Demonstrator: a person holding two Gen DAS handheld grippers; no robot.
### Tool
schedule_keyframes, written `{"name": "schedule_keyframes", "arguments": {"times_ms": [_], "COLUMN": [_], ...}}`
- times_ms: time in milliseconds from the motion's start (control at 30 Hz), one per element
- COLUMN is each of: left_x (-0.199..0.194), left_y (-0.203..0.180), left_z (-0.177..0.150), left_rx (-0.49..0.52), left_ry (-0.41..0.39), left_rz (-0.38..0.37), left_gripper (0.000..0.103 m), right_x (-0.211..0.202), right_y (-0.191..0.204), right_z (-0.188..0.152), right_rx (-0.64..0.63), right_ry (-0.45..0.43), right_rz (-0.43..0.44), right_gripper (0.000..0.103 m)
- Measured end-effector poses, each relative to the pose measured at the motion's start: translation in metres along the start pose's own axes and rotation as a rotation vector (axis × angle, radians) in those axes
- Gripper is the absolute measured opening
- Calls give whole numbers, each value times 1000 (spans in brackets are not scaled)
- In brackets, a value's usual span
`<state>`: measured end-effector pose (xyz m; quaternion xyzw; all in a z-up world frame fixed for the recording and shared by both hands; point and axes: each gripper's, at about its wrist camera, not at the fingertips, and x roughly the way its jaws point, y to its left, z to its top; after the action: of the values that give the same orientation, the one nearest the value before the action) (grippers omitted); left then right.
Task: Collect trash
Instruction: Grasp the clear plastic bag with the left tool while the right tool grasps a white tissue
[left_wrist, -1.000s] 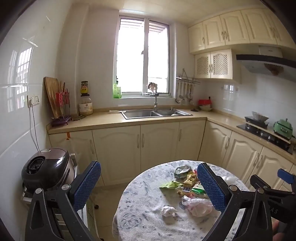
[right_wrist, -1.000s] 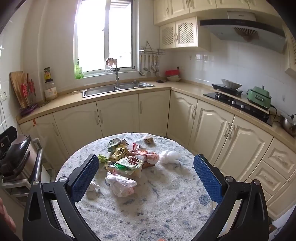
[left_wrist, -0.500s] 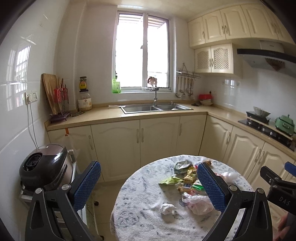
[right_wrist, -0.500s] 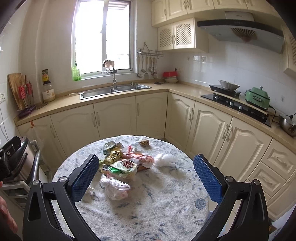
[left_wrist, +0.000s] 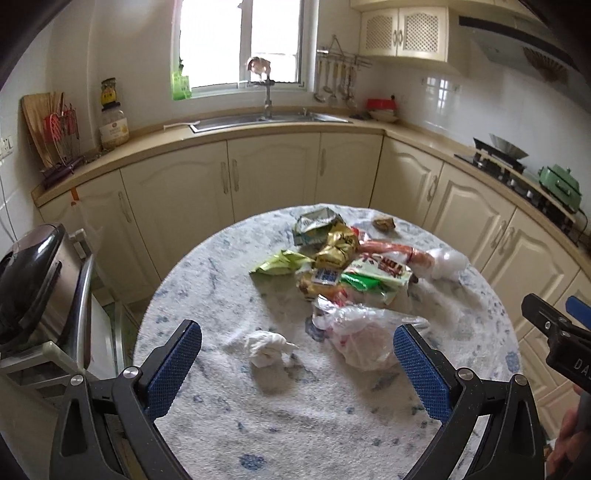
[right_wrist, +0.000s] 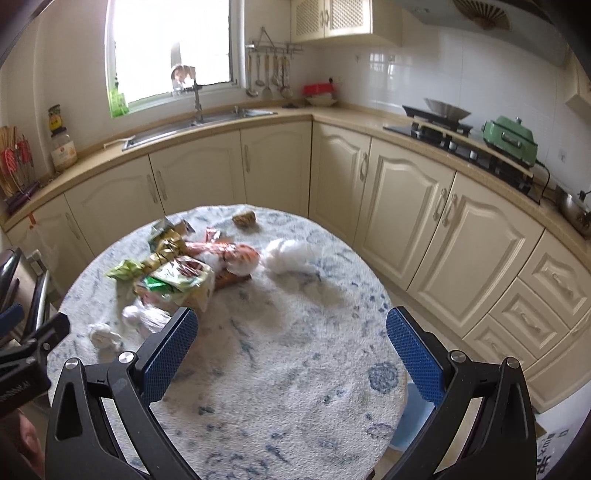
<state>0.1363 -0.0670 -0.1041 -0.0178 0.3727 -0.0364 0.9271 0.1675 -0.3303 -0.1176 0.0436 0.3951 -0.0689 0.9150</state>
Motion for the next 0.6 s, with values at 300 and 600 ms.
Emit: {"name": "schedule_keyframes", "arguments": {"times_ms": [300, 600], "left_x": [102, 179], "left_y": [-26, -45], "left_z": [10, 10], "left_rx": [12, 11], "left_ry": [107, 142], "left_rz": [-38, -57], "left_gripper": [102, 98], "right_x": [44, 65], "right_y": [-9, -7], "right_z": [-13, -15], "right_rx": [14, 8], "right_ry": [91, 127], "right_rz": [3, 8], "right_gripper": [103, 103]}}
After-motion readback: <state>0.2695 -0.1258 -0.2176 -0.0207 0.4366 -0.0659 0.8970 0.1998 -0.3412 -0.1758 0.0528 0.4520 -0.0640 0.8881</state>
